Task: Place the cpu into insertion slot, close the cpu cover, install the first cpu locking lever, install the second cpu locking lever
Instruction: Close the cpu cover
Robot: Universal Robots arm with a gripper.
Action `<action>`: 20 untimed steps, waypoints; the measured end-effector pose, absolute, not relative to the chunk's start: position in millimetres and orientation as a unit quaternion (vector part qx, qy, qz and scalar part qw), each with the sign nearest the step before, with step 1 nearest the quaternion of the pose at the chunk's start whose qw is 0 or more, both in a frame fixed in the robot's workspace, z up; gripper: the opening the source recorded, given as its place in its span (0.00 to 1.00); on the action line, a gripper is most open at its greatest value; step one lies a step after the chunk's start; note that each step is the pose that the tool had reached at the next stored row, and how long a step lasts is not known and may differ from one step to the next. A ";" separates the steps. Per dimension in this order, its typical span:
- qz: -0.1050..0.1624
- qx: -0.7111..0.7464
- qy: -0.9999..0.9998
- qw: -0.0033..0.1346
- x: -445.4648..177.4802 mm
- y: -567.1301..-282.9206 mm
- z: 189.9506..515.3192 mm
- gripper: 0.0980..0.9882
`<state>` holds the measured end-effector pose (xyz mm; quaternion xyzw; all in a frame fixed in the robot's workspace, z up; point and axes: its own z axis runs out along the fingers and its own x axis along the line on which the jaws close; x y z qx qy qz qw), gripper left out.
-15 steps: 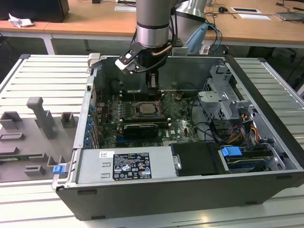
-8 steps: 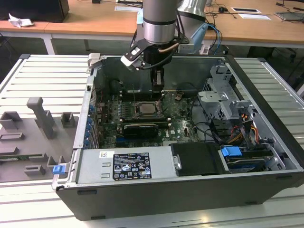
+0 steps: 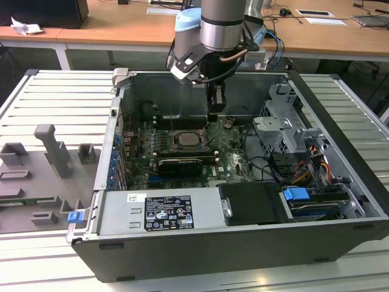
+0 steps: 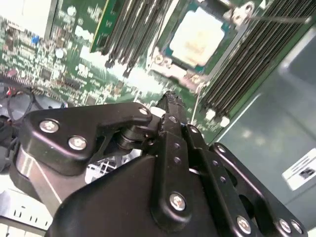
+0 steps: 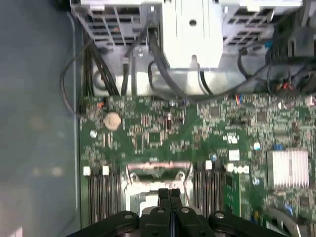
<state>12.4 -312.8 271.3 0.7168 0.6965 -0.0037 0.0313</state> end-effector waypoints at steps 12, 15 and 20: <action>-0.004 0.717 0.697 0.031 42.4 -308.6 264.4 0.01; -0.004 0.717 0.697 0.031 50.0 -305.8 262.8 0.01; -0.004 0.717 0.697 0.031 52.1 -304.6 251.6 0.01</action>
